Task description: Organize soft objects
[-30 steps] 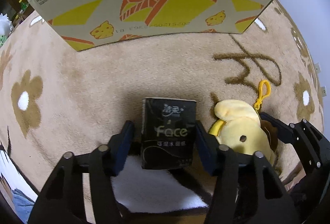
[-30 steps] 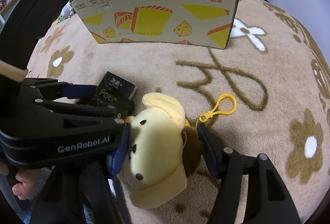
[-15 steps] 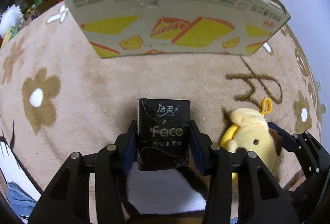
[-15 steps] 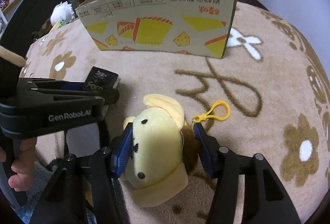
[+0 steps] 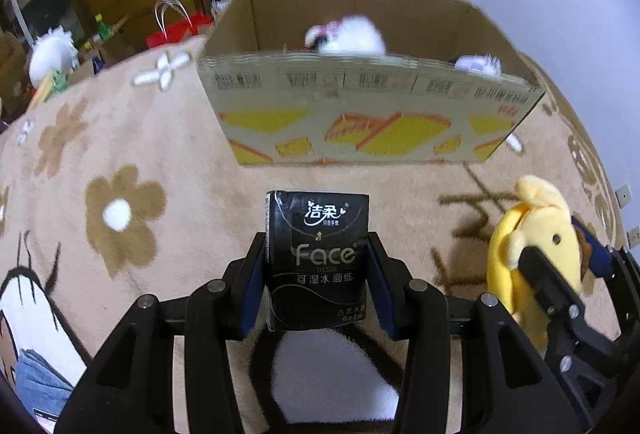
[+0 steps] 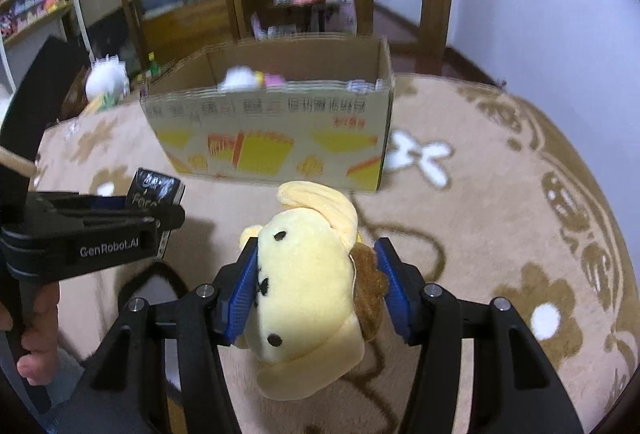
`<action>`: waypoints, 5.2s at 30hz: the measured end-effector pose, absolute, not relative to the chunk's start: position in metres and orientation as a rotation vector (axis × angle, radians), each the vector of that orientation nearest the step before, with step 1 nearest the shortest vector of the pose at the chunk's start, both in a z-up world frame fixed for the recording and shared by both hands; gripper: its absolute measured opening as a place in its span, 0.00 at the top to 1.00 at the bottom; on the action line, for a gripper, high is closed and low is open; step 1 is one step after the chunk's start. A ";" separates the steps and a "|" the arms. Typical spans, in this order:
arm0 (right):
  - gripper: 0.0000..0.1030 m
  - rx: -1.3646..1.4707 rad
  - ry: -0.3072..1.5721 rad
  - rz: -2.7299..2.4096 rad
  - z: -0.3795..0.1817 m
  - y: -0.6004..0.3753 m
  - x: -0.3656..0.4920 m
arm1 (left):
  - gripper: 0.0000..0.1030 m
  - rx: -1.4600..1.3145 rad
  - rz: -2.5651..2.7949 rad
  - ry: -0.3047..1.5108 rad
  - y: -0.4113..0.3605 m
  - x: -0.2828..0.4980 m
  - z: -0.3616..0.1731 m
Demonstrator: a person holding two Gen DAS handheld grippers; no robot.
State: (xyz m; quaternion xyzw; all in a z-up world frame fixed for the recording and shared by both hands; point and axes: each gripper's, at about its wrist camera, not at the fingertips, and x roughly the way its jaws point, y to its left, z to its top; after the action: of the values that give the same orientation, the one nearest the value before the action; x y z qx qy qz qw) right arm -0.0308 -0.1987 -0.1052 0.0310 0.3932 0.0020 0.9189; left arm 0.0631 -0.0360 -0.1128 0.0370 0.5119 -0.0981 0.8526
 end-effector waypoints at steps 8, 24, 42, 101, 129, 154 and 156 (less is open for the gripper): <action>0.43 -0.008 0.623 -0.004 -0.080 -0.191 -0.037 | 0.56 0.059 -0.176 0.953 -0.031 0.053 -0.083; 0.43 -0.004 0.454 0.034 -0.043 -0.195 -0.032 | 0.56 0.063 -0.132 0.755 -0.025 0.043 -0.042; 0.43 0.033 0.360 0.042 -0.009 -0.205 0.001 | 0.56 0.180 -0.170 0.597 -0.049 0.073 0.001; 0.11 0.159 0.495 0.108 -0.064 -0.224 0.077 | 0.12 0.176 -0.165 0.736 -0.046 0.148 -0.054; 0.00 0.077 0.384 -0.021 0.010 -0.229 -0.035 | 0.05 0.172 -0.171 0.637 -0.033 0.039 0.005; 0.00 0.033 0.359 -0.071 0.000 -0.231 -0.082 | 0.05 0.162 -0.177 0.546 -0.027 -0.007 0.006; 0.00 0.040 0.362 -0.073 -0.003 -0.232 -0.081 | 0.05 0.163 -0.177 0.544 -0.028 -0.006 0.005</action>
State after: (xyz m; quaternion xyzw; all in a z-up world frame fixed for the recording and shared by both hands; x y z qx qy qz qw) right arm -0.0808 -0.2323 -0.0031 0.0197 0.1801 -0.0364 0.9828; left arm -0.0060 -0.0276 0.0050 0.0802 0.2680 -0.0871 0.9561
